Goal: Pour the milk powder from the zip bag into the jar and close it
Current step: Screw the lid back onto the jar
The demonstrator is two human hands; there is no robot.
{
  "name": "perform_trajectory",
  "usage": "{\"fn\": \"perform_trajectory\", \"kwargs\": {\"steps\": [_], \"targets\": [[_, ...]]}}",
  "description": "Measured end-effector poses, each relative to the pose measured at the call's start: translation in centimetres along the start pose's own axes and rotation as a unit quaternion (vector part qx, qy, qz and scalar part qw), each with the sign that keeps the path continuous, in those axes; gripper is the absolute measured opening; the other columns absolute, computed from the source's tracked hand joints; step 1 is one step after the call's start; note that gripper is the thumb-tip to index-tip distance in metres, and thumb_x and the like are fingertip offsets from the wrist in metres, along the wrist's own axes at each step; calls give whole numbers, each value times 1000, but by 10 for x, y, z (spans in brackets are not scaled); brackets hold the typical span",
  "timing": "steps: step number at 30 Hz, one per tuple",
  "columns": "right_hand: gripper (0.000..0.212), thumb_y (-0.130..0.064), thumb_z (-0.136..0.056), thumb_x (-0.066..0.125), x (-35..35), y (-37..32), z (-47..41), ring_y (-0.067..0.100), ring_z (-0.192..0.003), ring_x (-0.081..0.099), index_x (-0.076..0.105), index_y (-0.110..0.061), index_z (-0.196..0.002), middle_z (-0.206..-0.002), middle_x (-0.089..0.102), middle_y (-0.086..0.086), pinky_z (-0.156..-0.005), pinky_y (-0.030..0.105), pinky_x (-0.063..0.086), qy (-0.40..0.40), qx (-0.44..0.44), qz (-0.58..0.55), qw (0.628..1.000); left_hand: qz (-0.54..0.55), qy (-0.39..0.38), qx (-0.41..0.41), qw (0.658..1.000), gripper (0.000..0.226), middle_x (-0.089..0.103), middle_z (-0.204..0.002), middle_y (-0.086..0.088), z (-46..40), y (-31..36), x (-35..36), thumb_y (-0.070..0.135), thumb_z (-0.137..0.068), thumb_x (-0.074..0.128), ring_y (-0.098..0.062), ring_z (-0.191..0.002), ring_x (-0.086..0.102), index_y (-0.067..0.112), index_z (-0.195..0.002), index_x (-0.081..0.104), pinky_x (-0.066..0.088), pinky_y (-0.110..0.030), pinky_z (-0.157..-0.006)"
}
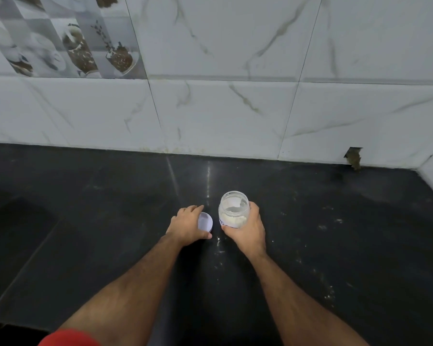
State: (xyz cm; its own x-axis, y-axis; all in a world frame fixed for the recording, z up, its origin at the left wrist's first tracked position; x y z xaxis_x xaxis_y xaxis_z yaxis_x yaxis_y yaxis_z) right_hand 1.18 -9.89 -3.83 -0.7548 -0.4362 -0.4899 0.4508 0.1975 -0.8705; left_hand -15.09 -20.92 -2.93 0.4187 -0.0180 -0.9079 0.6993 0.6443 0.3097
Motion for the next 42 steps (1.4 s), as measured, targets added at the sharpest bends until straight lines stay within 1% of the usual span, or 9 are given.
{"fn": "perform_trajectory", "kwargs": {"steps": [8,12,17,21,26,32,35,37,42], "targets": [[76,-46,-51,86,-24,-5,-4,13,-109,55,37,-39,-108,-111,51,-16,-87,30,50,42,-20,3,999,-4,-17,13,1000,83,43,-149,0,-10,4,3,49,-75,73,-28,-135,38,28,-148,40,40,-43,-107],[92,-49,-51,84,-35,-5,-4,16,-113,56,37,-30,-127,-122,54,-7,-89,33,52,28,-2,-8,1000,125,2,-24,992,79,46,-152,-2,-15,15,-6,52,-80,64,-31,-138,40,29,-151,39,38,-42,-111],[98,-51,-45,83,-50,-6,0,5,-103,58,30,-42,-127,-115,56,-23,-77,15,46,0,25,-74,997,379,51,-57,922,67,58,-143,2,-17,45,-32,56,-82,58,-22,-128,55,26,-142,53,42,-39,-110],[100,-40,-46,86,-56,1,10,8,-106,66,34,-35,-130,-121,60,-14,-89,28,58,-46,30,-138,989,526,37,-67,847,46,64,-121,-3,-19,75,-51,55,-86,59,-25,-105,63,25,-120,59,52,-36,-77],[93,-34,-49,86,-57,8,28,6,-102,70,36,-34,-127,-121,64,-7,-88,31,60,-79,27,-164,983,598,-2,-64,799,39,62,-111,-4,-18,109,-63,47,-85,67,-21,-92,61,21,-111,56,48,-37,-79],[97,-43,-51,85,-74,1,25,11,-111,64,35,-31,-134,-123,59,-11,-93,34,58,-63,21,-162,985,552,-69,-2,831,75,59,-118,-8,-4,129,-56,43,-76,74,-22,-94,60,17,-138,40,48,-42,-88],[95,-40,-55,86,-82,-4,20,14,-112,64,38,-29,-136,-124,61,-10,-96,40,58,-67,12,-156,985,507,-73,34,858,79,60,-126,-6,2,134,-61,43,-70,71,-23,-113,60,27,-141,38,46,-44,-101],[91,-38,-56,87,-84,-8,18,13,-110,67,42,-31,-134,-121,63,-11,-95,40,59,-74,10,-160,984,467,-77,66,878,70,60,-127,-2,5,139,-67,39,-77,69,-17,-112,62,26,-141,45,50,-35,-95],[84,-40,-57,88,-87,-22,18,8,-106,68,47,-37,-131,-117,65,-14,-86,29,60,-91,0,-176,980,403,-61,137,903,25,74,-99,6,15,150,-79,45,-81,61,-12,-87,70,26,-93,70,56,-33,-82]]}}
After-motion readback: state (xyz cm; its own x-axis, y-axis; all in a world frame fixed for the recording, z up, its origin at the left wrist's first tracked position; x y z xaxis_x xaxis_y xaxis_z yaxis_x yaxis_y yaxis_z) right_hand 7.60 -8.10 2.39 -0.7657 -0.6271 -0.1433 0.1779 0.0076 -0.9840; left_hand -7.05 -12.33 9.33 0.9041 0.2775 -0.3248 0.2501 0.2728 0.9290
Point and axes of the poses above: each hand's wrist, its own z-axis away from the middle knuckle, its own x-axis out of the palm, y = z × x, the point moved 3 cm from there along -z, towards the middle knuckle
